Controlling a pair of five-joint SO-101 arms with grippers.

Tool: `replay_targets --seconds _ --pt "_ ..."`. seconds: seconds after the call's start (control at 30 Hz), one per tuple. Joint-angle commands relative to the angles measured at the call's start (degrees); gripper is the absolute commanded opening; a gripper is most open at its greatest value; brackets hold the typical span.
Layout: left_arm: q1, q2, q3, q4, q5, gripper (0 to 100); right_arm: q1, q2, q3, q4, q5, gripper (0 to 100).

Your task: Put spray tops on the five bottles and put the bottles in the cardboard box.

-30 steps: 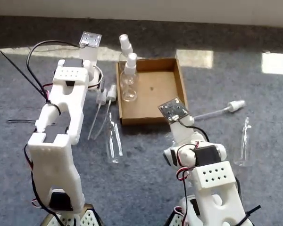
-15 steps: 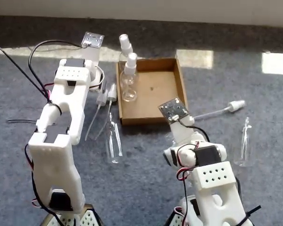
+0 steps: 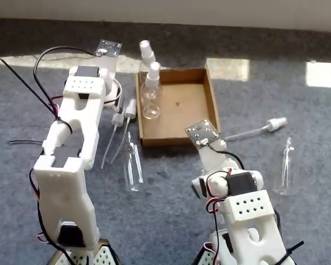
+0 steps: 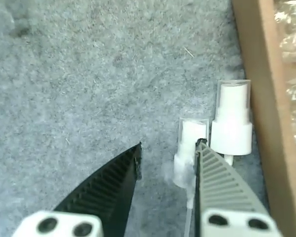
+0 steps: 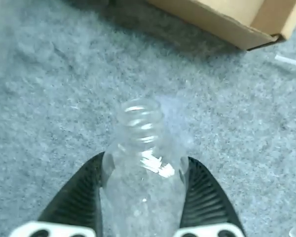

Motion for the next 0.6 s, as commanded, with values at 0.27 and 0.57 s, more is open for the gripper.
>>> replay_targets --seconds 0.27,0.57 --pt "-0.84 -2.42 -2.51 0.53 0.09 18 -0.66 -1.1 -0.75 -0.13 -0.53 0.5" --pt "0.57 -5.93 -0.31 1.67 0.0 18 -0.66 -1.1 -0.66 -1.19 -2.81 0.5"
